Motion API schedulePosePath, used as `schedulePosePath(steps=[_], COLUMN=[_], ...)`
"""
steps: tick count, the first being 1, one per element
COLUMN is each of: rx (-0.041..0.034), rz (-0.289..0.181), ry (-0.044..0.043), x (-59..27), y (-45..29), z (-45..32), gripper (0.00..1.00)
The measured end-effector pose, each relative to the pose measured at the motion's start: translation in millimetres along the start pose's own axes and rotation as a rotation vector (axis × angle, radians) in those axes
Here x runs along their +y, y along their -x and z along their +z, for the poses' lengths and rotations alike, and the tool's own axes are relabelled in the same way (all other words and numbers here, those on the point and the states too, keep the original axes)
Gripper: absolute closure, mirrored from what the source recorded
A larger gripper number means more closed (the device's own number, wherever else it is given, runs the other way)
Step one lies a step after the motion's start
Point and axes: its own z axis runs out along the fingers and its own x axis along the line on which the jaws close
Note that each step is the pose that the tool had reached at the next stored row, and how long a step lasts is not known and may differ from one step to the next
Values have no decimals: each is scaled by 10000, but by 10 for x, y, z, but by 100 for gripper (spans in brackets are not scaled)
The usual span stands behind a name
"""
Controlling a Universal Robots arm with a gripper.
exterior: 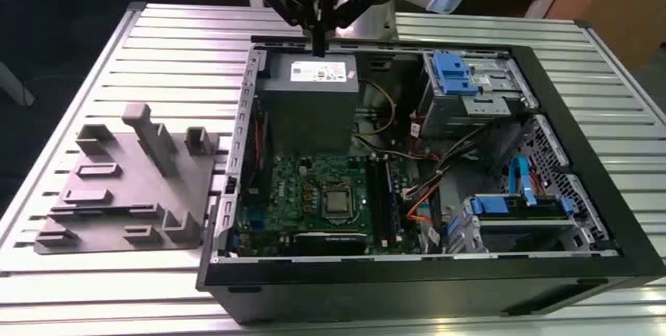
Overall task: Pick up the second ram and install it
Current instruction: 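Reach for the second ram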
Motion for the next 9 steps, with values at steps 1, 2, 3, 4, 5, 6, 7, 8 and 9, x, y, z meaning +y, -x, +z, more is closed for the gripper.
schedulePosePath(steps=[1, 2, 3, 4, 5, 6, 7, 8, 9], rx=[0, 0, 0, 0, 0, 0, 0, 0, 0], rz=[0, 0, 0, 0, 0, 0, 0, 0, 1], ry=[0, 0, 0, 0, -1, -1, -1, 0, 0], x=[0, 0, 0, 0, 0, 0, 0, 0, 0], y=[0, 0, 0, 0, 0, 0, 0, 0, 0], z=[0, 0, 0, 0, 0, 0, 0, 0, 0], gripper=[93, 93, 93, 93, 93, 93, 93, 93, 93])
